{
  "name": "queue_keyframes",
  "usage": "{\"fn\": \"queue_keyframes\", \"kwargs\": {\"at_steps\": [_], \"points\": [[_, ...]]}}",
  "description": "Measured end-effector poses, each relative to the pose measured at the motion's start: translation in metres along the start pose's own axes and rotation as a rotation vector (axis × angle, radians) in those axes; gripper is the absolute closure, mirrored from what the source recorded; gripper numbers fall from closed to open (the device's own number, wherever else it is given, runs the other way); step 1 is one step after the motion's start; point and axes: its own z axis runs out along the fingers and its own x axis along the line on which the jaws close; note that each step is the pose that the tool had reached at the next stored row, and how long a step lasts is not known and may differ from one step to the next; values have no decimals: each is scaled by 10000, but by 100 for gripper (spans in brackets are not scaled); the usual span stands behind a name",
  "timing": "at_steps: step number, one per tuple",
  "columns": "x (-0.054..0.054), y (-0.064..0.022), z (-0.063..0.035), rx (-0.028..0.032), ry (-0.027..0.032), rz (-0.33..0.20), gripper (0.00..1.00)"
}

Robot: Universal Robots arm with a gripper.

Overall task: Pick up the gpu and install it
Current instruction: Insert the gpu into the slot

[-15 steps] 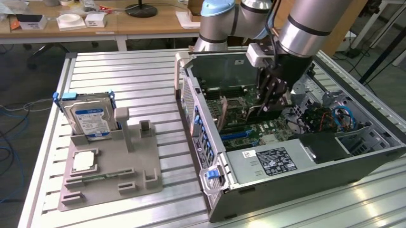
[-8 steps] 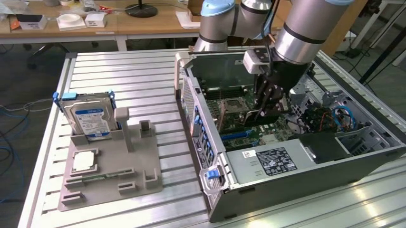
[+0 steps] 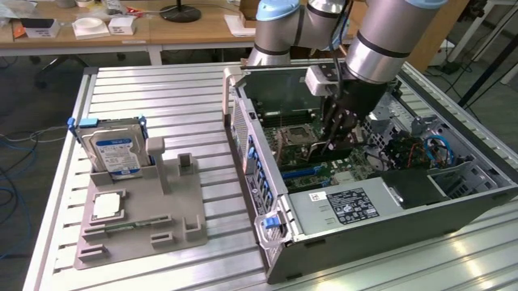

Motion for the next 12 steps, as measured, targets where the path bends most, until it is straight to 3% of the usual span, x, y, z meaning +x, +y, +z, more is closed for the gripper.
{"fn": "queue_keyframes", "kwargs": {"at_steps": [5, 8, 12], "points": [[9, 122, 43, -32, 2, 14, 74], [5, 145, 55, -109, 5, 56, 74], [-17, 147, 60, -108, 27, 74, 74]]}}
